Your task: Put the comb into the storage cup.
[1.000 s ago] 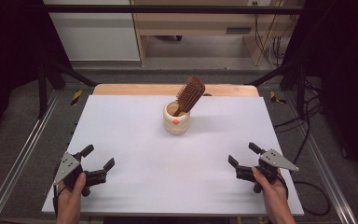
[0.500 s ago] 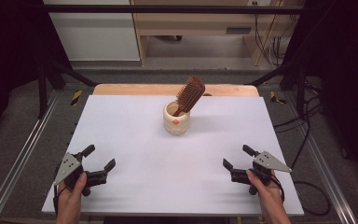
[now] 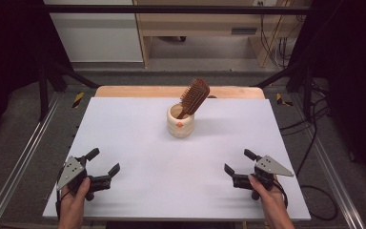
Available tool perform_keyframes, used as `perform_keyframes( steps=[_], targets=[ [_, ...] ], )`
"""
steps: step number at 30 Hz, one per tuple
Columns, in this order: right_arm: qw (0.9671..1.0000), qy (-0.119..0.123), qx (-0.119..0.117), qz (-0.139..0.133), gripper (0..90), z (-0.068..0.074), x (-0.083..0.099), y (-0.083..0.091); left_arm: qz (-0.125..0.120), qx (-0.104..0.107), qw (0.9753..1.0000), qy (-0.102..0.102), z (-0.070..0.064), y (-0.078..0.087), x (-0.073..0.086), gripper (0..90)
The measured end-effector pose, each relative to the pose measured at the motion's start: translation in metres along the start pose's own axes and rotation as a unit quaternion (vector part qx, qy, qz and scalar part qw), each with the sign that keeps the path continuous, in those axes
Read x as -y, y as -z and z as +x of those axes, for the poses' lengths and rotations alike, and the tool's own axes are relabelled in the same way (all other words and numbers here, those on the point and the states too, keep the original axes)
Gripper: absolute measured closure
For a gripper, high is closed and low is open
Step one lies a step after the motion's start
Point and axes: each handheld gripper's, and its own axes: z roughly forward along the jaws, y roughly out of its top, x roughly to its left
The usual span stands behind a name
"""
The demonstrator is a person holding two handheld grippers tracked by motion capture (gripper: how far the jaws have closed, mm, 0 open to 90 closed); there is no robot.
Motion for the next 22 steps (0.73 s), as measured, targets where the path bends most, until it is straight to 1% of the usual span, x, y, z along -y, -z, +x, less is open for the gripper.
perform_keyframes(
  steps=[7, 14, 16, 19, 22],
  targets=[
    [0.9999, 0.003, -0.011, 0.002, 3.4, 0.005, 0.000, -0.004, -0.001, 0.003, 1.0000, 0.002, -0.001, 0.001, -0.001, 2.3],
    [0.9997, 0.005, -0.019, 0.011, 3.4, 0.010, 0.001, -0.012, 0.001, 0.005, 0.9999, 0.016, -0.003, 0.006, -0.001, 2.3],
    [0.9996, 0.010, -0.017, 0.020, 3.4, 0.012, 0.001, -0.014, 0.000, 0.005, 0.9998, 0.022, -0.004, 0.006, -0.001, 2.3],
    [0.9995, 0.012, -0.017, 0.026, 3.5, 0.014, 0.001, -0.016, 0.010, 0.000, 0.9997, 0.022, -0.005, 0.005, 0.000, 2.3],
    [0.9994, 0.010, -0.012, 0.030, 3.3, 0.014, 0.001, -0.017, 0.014, -0.002, 0.9996, 0.024, -0.004, 0.004, 0.000, 2.3]
  ],
)
